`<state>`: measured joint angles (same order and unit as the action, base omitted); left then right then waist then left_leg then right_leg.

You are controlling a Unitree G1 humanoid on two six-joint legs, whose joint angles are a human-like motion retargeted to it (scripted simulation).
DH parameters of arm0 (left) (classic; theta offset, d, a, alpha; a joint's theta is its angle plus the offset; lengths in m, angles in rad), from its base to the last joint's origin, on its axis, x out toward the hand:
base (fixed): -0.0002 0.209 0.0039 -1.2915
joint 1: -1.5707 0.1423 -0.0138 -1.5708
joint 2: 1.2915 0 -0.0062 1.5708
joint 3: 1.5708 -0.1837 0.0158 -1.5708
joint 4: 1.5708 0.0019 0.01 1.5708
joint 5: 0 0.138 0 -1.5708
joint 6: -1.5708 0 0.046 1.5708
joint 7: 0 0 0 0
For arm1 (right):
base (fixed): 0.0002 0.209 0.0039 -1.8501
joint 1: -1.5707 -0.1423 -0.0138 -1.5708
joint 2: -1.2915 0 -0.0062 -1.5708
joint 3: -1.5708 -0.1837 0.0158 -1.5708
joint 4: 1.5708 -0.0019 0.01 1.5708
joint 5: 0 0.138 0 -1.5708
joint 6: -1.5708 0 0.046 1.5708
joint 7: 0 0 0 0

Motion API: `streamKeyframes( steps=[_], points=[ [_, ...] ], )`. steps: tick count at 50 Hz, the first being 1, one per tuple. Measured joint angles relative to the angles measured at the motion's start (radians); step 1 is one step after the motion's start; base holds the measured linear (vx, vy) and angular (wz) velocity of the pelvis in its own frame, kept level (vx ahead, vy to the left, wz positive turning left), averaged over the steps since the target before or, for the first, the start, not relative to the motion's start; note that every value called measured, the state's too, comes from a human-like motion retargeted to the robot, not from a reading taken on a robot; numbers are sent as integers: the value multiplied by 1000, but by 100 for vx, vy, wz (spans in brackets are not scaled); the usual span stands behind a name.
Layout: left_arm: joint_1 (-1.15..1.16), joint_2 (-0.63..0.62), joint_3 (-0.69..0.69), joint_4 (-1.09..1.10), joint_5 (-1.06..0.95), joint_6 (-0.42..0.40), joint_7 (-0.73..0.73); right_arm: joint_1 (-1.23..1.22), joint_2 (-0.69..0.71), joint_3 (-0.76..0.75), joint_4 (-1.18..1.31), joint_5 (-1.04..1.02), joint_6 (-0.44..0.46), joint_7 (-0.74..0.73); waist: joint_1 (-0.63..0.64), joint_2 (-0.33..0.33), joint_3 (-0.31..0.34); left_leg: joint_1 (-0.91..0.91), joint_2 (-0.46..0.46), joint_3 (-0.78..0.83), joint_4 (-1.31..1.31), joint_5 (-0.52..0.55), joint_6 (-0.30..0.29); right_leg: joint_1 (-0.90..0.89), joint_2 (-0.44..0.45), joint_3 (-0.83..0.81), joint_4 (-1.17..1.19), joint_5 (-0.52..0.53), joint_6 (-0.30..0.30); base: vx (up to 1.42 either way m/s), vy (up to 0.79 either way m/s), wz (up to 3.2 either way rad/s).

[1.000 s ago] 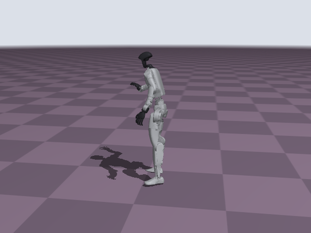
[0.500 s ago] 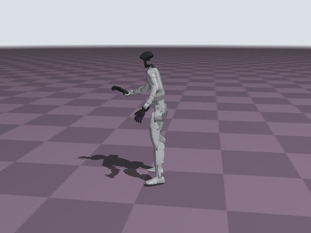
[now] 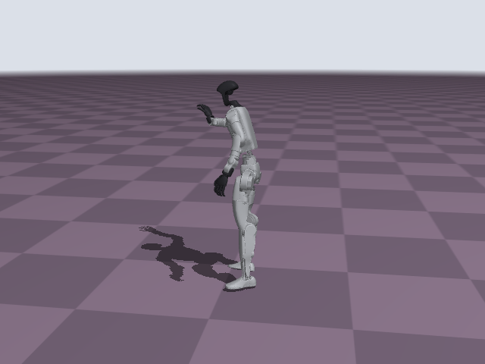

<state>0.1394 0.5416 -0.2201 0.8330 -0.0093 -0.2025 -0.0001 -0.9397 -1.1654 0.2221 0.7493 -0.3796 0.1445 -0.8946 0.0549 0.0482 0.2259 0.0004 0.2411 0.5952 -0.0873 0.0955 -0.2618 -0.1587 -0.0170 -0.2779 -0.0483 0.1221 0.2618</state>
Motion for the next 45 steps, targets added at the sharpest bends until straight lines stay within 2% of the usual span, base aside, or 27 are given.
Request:
streamKeyframes(
  steps=[4,8,14,18,20,22,26,30,33,36,39,45],
  points=[
    [-80,-20,-25,-30,-17,5,20,-22,135,55,-58,-48,3,8,53,13,-6,-6,-4,-39,0,10,0,12,-14,-28,9,-15,0,3,-3,39],
    [-160,-71,-40,-90,-96,3,70,0,339,144,-135,-118,15,26,129,19,-23,-11,-13,-32,21,4,1,33,-48,-72,32,-46,0,10,-1,79],
    [-192,-142,-71,-216,-197,-4,52,9,673,270,-202,-262,22,98,225,-5,-74,-15,-60,161,103,-54,53,79,-153,-199,78,-94,0,13,8,148],
    [-155,-145,-75,-264,-225,5,19,-24,768,287,-241,-317,23,122,246,-32,-107,7,-93,291,122,-105,86,130,-219,-341,119,-125,0,16,16,214],
    [-125,-133,-58,-267,-234,11,22,-44,740,282,-271,-314,24,122,244,-46,-115,24,-110,312,105,-117,87,167,-244,-422,143,-140,0,18,19,228],
    [-96,-116,-26,-250,-241,13,42,-57,648,282,-300,-284,20,124,247,-59,-121,29,-114,299,72,-107,73,193,-246,-497,162,-147,-18,13,16,207],
    [-42,-76,57,-181,-256,13,113,-46,347,291,-298,-138,-11,146,262,-71,-121,19,-116,193,5,-69,30,237,-242,-624,207,-141,-66,12,17,183],
    [20,-31,154,-91,-279,16,211,-2,73,253,-136,87,-35,138,287,-72,-112,-1,-104,64,0,-66,9,268,-262,-700,293,-111,-117,14,22,140],
    [69,5,233,-2,-303,23,287,-9,-37,161,74,243,-24,100,305,-68,-107,2,-95,-5,0,-73,14,267,-300,-700,405,-77,-156,17,23,101],
    [116,39,307,92,-301,43,351,-71,-96,74,227,319,-13,104,317,-73,-99,17,-97,-52,0,-82,24,228,-355,-614,548,-40,-178,18,21,76],
    [154,54,368,172,-301,70,406,-140,-100,61,235,312,-12,114,311,-89,-90,32,-113,-90,0,-87,37,150,-385,-433,665,-7,-165,16,15,69],
    [148,45,399,256,-379,98,393,-274,41,254,-21,160,-1,116,282,-109,-98,21,-119,-161,35,-105,52,28,-279,-57,667,-14,-108,11,4,63]
  ],
)
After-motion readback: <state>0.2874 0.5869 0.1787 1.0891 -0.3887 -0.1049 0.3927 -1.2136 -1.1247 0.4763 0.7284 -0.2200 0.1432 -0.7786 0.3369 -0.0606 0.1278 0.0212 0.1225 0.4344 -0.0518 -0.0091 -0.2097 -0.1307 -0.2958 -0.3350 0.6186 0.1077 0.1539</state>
